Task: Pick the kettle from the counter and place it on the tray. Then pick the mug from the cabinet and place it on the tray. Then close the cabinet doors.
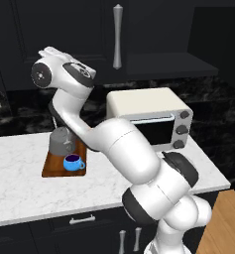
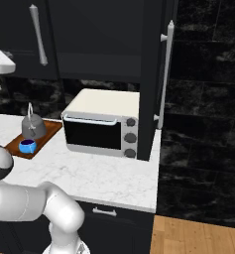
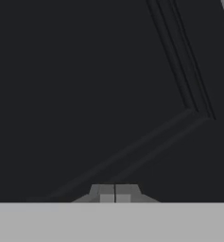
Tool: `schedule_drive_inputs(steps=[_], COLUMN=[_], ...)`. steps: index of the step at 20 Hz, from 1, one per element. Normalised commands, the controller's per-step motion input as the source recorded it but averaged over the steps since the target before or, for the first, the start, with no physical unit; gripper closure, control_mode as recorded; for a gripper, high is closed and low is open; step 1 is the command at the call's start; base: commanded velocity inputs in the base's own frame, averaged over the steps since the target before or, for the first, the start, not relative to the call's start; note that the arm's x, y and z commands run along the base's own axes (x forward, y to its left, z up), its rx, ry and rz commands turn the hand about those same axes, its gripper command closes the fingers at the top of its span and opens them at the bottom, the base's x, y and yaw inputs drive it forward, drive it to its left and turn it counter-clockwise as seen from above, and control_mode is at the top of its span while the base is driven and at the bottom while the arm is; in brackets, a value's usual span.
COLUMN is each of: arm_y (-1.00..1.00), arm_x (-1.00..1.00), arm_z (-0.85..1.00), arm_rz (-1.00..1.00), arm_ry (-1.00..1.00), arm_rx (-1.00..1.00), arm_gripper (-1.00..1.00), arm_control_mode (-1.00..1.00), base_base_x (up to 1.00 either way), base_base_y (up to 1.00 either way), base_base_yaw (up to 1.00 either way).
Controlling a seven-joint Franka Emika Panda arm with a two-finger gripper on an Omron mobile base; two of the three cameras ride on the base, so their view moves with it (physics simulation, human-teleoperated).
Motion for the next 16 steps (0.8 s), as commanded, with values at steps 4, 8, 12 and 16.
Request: schedule_drive_inputs(steps=[4, 8, 12, 16], arm_y=[-0.37, -0.41, -0.44, -0.68], arm_x=[0.66, 0.57, 0.69, 0.6], arm_z=[-0.02, -0.13, -0.32, -0.4], arm_rz=[0.17, 0.16, 0.12, 0.09], arm_ry=[0.01, 0.0, 0.0, 0.0], arm_rx=[0.06, 0.06, 0.07, 0.11], arm_gripper=[1.0, 1.0, 1.0, 1.0], arm_control_mode=[-1.0, -1.0, -1.0, -1.0], base_base_x=[0.0, 0.0, 0.0, 0.0], base_base_y=[0.0, 0.0, 0.0, 0.0], base_base_yaw=[0.0, 0.0, 0.0, 0.0])
